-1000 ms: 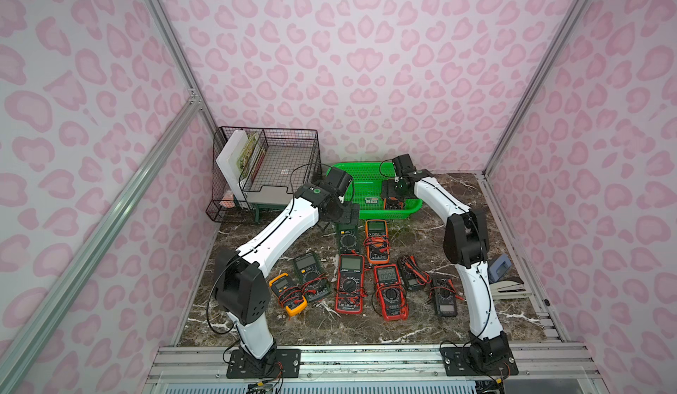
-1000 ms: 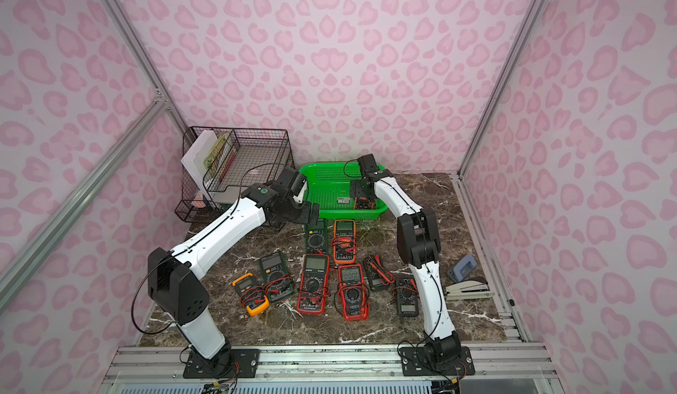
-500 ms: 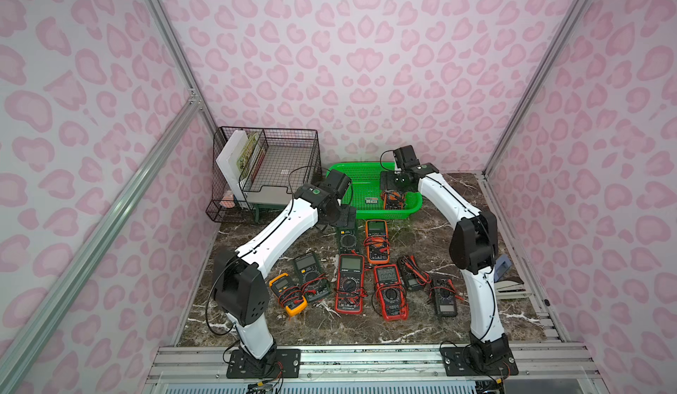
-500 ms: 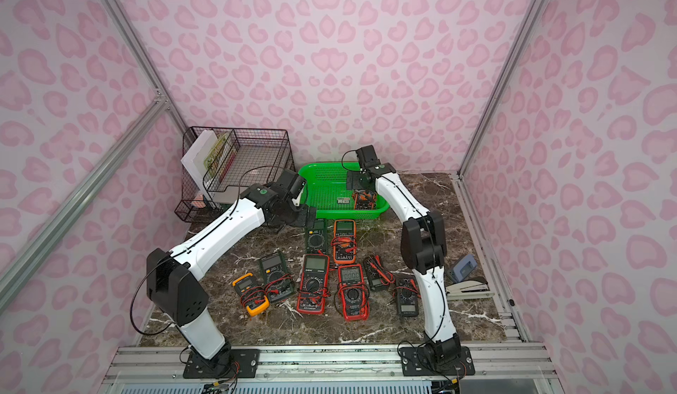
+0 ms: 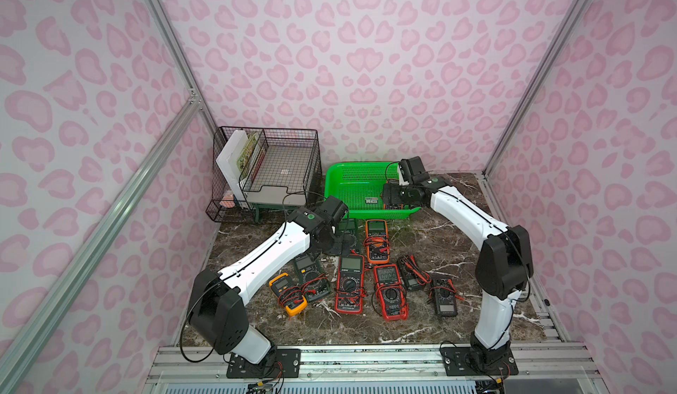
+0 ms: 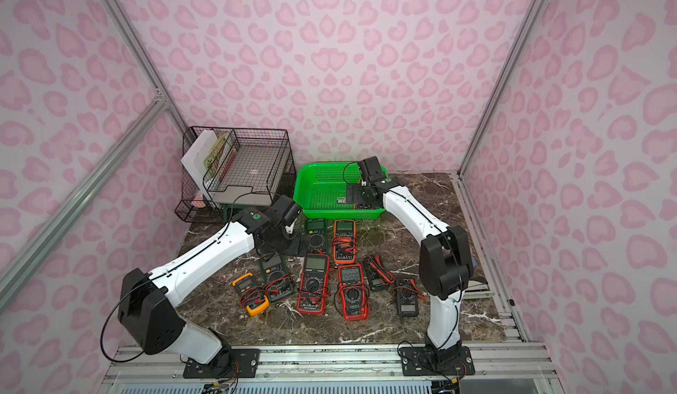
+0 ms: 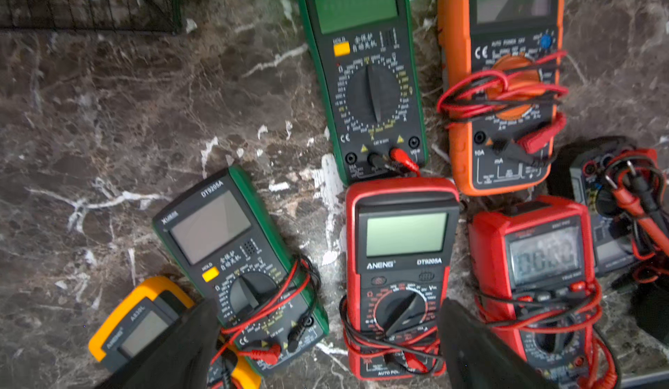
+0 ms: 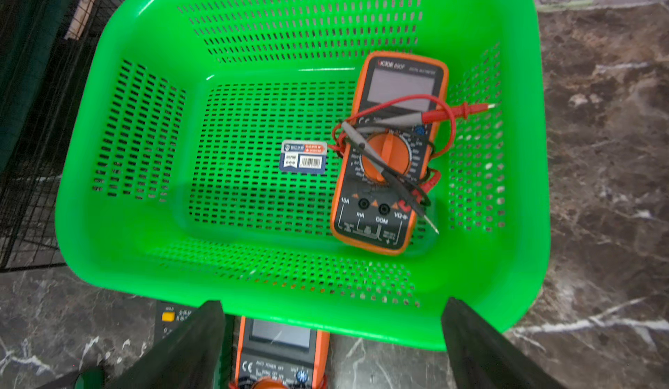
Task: Put the multimeter into the basket
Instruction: Place the multimeter in the basket, then pick up the multimeter from the center of the board.
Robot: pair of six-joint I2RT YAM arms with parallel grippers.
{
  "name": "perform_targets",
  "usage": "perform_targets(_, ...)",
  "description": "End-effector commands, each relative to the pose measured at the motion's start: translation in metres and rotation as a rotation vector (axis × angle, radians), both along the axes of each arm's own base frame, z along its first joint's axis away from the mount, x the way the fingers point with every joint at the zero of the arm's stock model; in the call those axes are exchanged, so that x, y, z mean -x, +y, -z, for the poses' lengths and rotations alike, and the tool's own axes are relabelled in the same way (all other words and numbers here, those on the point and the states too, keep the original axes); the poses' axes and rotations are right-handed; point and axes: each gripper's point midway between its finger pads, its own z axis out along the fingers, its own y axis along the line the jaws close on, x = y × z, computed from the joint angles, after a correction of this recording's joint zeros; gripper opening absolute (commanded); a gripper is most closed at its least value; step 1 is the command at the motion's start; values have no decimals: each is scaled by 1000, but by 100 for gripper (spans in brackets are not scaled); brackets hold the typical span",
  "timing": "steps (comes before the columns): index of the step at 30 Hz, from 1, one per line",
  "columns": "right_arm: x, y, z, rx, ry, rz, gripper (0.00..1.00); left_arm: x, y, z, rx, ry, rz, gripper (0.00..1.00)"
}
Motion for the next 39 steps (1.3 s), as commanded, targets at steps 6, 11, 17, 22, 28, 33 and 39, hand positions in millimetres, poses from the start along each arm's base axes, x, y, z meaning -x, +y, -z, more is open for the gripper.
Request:
perform_targets(6, 48, -8, 0, -70, 12, 22, 99, 19, -21, 16, 4, -21, -7, 99)
perform_targets(11, 76, -15, 12, -80, 53, 24, 99, 25, -36, 29, -21, -33, 29, 98)
perform_targets(17, 99, -18, 23, -93, 84, 25, 99, 25, -43, 49, -42, -19, 33, 98)
perform_targets(22, 110, -23, 30, -96, 101, 35, 99, 21, -56, 61, -9, -16, 32, 98)
perform_targets(28, 113, -26, 32, -93, 103, 45, 99, 18, -63, 74, -28, 6, 32, 99)
perform_targets(33, 114, -27, 33, -95, 104, 51, 99, 19, -60, 84, -54, 20, 23, 99)
perform_targets(39, 115, -27, 35, -93, 108, 51, 99, 21, -54, 91, -82, 22, 7, 99)
